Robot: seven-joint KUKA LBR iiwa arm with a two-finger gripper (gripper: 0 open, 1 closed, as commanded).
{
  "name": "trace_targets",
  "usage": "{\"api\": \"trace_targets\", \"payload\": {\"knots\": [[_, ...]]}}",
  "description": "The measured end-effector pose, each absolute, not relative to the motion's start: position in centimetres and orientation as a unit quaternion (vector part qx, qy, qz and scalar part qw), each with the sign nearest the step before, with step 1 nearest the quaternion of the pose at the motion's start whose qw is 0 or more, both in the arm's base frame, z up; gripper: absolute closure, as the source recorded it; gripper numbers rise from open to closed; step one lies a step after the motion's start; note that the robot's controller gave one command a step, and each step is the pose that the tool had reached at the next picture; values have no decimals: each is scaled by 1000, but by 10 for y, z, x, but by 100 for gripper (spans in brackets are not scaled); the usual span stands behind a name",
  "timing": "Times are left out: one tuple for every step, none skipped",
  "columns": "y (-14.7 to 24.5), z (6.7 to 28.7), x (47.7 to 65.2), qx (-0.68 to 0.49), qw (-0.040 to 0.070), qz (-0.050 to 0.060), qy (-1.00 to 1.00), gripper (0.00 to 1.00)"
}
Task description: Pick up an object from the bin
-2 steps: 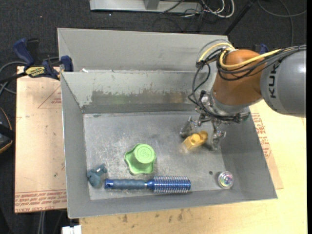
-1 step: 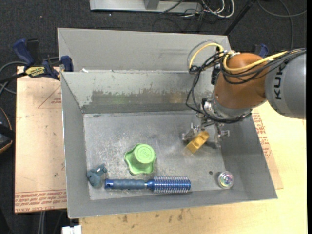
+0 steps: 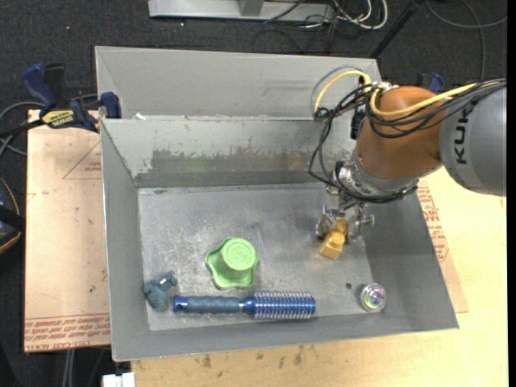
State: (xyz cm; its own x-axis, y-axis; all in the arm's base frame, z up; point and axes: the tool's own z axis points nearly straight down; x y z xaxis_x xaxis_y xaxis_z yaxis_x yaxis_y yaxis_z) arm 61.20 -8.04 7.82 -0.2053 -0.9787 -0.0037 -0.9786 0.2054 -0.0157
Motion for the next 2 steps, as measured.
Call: {"api": "trace_targets", "payload": {"knots": [[-80, 131, 614, -629, 4, -2, 778, 100], [-78, 173, 616, -627, 3, -2, 779, 100]]}}
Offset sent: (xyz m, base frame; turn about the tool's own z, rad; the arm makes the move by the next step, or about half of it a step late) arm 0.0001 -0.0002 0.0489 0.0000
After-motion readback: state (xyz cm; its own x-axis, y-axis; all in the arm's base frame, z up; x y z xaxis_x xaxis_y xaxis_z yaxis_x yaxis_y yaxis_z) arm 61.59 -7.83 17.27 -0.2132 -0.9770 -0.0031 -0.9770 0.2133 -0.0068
